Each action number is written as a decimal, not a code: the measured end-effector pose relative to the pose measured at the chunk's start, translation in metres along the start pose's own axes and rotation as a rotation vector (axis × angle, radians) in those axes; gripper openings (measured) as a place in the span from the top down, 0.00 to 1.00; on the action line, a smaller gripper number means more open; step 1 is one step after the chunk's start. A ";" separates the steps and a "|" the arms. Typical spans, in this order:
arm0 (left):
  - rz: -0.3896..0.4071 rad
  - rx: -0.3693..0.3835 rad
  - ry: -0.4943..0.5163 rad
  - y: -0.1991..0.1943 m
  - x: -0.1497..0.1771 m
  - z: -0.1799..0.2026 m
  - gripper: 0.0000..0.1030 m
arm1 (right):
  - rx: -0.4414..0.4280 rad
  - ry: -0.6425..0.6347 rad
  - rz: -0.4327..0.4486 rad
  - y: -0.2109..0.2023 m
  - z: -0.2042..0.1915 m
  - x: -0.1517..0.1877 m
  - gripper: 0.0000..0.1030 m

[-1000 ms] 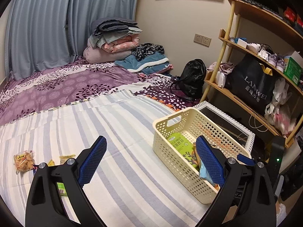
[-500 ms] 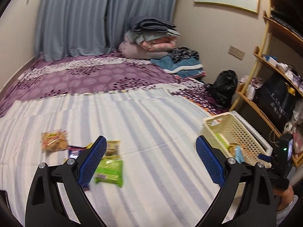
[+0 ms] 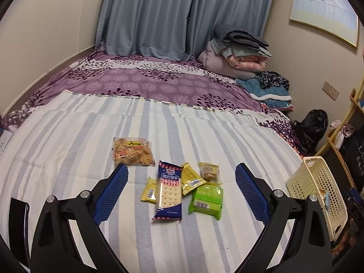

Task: Organize snacks
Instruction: 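Move both tools back over the remaining snacks on the bed, then grasp the blue-and-white cracker packet with the left tool, then hold the cracker packet in the left tool while the right tool grasps the lime-green bag, then carry the cracker packet and lime-green bag over the beige basket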

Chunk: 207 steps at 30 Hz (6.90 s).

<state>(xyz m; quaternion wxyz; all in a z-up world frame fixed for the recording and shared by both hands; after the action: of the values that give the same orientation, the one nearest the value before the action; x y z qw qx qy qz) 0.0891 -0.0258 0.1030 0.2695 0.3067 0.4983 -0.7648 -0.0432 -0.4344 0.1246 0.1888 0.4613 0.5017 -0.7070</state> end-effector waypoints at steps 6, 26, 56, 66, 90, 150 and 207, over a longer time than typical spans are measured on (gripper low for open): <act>-0.020 -0.016 -0.028 0.005 0.009 -0.018 0.06 | -0.122 -0.054 -0.043 -0.002 -0.055 0.014 0.05; -0.171 -0.051 0.021 0.080 0.060 -0.029 0.06 | -0.263 -0.151 -0.193 0.013 -0.121 0.066 0.05; -0.267 -0.107 0.075 0.128 0.076 -0.053 0.56 | -0.312 -0.161 -0.317 0.050 -0.149 0.090 0.05; -0.213 -0.110 0.040 0.094 0.066 -0.068 0.56 | -0.420 -0.262 -0.311 0.053 -0.211 0.095 0.05; -0.166 -0.110 -0.012 0.059 0.060 -0.084 0.56 | -0.725 -0.348 -0.372 0.090 -0.326 0.105 0.05; -0.114 -0.059 0.048 0.031 0.045 -0.040 0.56 | -0.570 -0.397 -0.254 0.025 -0.264 0.094 0.45; -0.129 0.235 0.447 0.021 0.054 0.217 0.56 | -0.076 0.184 -0.071 0.009 0.114 0.054 0.40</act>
<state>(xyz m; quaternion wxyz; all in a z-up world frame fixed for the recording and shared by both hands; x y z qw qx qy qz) 0.0248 -0.2400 0.1187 0.0657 0.4650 0.4717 -0.7463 -0.1161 -0.5288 0.0826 0.1341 0.4987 0.5596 -0.6482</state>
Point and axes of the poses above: each gripper's, at about its wrist camera, not at the fingertips, and y roughly the way its jaws point, z to its right, x to its underside, the point moved 8 cm from there along y, roughly the way its jaws point, and after that the axes turned 8 degrees about x, right-handed, at the moved point
